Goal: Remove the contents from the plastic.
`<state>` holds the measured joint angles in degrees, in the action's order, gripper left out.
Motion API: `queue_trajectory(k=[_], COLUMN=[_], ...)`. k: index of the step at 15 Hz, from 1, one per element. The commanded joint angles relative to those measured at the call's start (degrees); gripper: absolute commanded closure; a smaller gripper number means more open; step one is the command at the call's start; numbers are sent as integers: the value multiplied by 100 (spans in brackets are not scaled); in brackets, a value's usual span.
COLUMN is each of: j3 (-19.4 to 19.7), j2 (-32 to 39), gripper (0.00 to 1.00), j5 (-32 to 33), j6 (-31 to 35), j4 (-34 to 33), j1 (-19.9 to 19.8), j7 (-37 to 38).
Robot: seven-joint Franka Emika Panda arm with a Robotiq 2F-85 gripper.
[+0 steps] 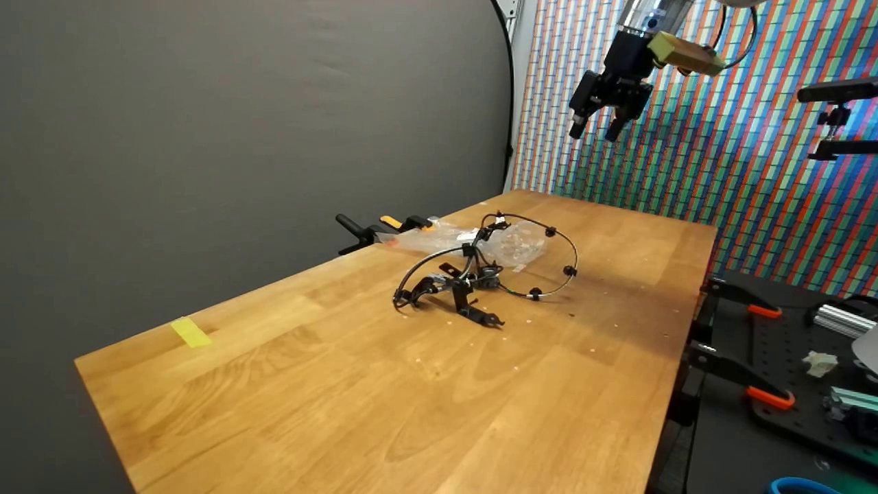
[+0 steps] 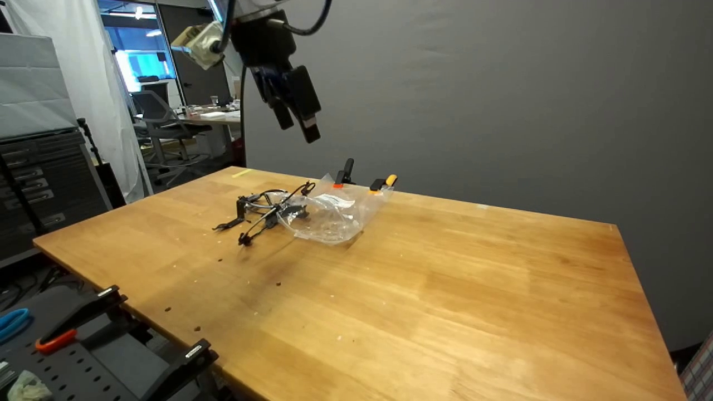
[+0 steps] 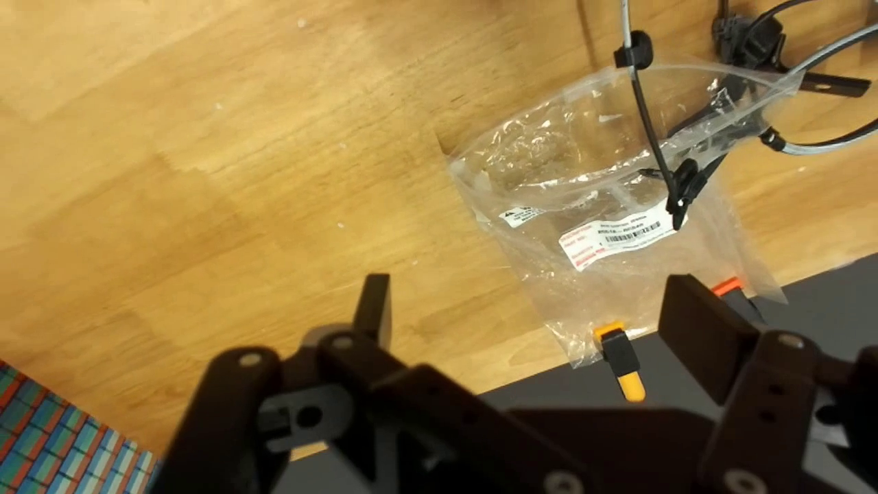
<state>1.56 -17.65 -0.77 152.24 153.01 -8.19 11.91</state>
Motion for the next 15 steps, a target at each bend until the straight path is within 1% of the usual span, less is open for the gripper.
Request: queue_trajectory(k=[1,2,5,7,8,9,11,15], j3=[-201,-280,-741,-1044,-1129,-820,-942,-958], j2=[-417,-479,-711,-869,-918,-682,-787,-820], gripper=[0,0,0,0,0,0,0,0], j5=[265,397,1334,1873,2025,1728,1909,1922], j6=[-820,-941,-920,-1040,-1157,-914,-1036,-1068], j4=[-266,-338,-449,-521,-563,-483,-516,-516], j1=[-124,-196,-697,-991,-1051,-766,-851,-865], j7=[446,638,1855,2607,2846,2350,2670,2737])
